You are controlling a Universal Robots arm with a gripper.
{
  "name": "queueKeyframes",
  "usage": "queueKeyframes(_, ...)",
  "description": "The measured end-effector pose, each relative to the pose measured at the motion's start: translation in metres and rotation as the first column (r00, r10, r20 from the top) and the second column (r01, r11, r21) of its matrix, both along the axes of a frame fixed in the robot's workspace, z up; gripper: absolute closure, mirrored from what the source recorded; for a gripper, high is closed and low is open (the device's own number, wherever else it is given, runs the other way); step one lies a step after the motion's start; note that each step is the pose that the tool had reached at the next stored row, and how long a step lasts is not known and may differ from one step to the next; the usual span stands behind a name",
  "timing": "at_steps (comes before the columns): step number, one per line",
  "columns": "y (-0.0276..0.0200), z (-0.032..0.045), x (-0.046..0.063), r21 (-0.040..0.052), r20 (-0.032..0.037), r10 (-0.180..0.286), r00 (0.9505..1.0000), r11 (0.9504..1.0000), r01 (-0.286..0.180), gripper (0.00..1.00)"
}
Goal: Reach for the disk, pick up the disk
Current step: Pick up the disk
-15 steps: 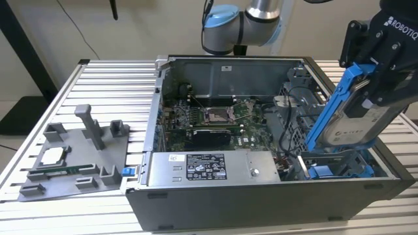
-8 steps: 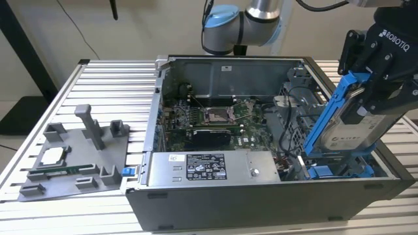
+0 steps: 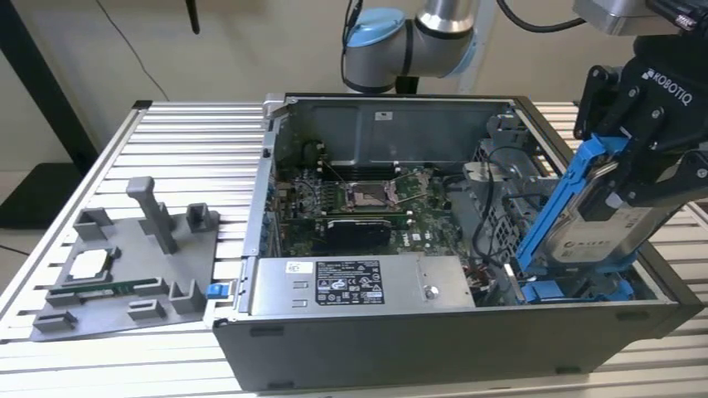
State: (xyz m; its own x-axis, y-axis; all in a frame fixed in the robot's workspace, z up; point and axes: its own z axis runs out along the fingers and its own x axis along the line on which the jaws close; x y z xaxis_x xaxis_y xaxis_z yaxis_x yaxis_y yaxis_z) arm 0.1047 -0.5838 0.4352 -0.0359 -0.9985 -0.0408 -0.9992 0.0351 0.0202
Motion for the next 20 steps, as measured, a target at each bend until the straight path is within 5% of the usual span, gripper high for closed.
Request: queueKeyframes(20, -0.0033, -0.0034, 0.0017, -0.0094, -0.0036, -0.034, 0.9994, 0.9994, 0.034, 1.00)
